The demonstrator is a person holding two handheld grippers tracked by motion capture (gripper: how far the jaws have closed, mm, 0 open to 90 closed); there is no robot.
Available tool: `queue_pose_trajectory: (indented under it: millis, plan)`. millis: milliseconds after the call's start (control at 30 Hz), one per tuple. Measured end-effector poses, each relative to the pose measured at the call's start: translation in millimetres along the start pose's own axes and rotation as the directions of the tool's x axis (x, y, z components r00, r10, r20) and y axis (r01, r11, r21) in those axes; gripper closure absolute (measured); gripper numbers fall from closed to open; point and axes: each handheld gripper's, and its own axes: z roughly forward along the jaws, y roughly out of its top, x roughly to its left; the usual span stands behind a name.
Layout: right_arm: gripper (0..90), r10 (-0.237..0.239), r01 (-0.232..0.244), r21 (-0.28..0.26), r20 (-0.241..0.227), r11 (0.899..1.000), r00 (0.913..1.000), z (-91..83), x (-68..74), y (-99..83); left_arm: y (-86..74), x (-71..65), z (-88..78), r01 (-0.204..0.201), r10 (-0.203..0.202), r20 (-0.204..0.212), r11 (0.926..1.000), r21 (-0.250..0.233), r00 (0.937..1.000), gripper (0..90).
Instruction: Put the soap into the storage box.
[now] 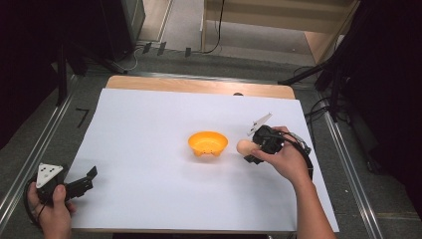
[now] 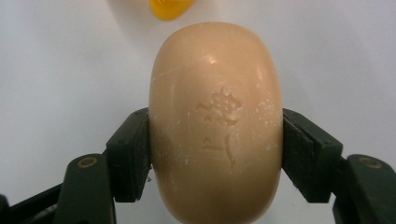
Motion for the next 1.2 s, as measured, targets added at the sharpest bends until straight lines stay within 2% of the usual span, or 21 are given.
queue_pose_trajectory:
  millis: [167, 333, 767, 833, 967, 1100, 1133, 1200]
  plan:
    - [33.1, -0.048, 0.048, 0.015, -0.008, 0.999, 0.9988, -1.3, 1.2, 10.0, 0.0, -0.1, -0.1, -0.002, 0.002, -0.001, 1.0000, 0.000, 1.0000, 6.8]
    - [33.1, -0.089, 0.089, -0.009, -0.010, 0.996, 0.9960, -2.3, 0.9, 19.9, 0.0, -0.1, -0.1, -0.001, 0.001, 0.000, 1.0000, 0.000, 1.0000, 6.8]
    - [33.1, -0.167, 0.166, -0.036, -0.019, 0.985, 0.9859, -3.7, 8.7, 47.6, -0.1, 1.0, 0.0, 0.009, -0.009, 0.004, 1.0000, -0.001, 0.9999, 6.8]
    - [33.1, -0.169, 0.167, -0.046, -0.032, 0.985, 0.9852, -2.3, 9.9, 51.1, -0.1, 1.2, -0.1, 0.010, -0.010, 0.005, 0.9999, -0.002, 0.9999, 6.8]
    - [33.1, -0.207, 0.206, -0.043, -0.037, 0.978, 0.9776, 1.3, 12.7, 58.9, -0.1, 1.6, -0.2, 0.012, -0.012, 0.006, 0.9999, -0.002, 0.9999, 6.8]
    - [33.1, -0.245, 0.244, -0.051, -0.024, 0.969, 0.9692, 0.5, 14.9, 67.7, -0.1, 1.3, 0.0, 0.010, -0.010, 0.006, 1.0000, -0.002, 0.9999, 6.8]
    - [33.1, -0.243, 0.241, -0.045, -0.028, 0.969, 0.9697, -0.3, 15.7, 69.1, -0.1, 1.2, -0.1, 0.010, -0.010, 0.006, 0.9999, -0.002, 0.9999, 6.8]
    - [33.1, -0.265, 0.263, -0.055, -0.033, 0.963, 0.9636, 0.0, 16.4, 73.8, -0.1, 1.3, -0.2, 0.010, -0.010, 0.007, 1.0000, -0.002, 0.9999, 6.8]
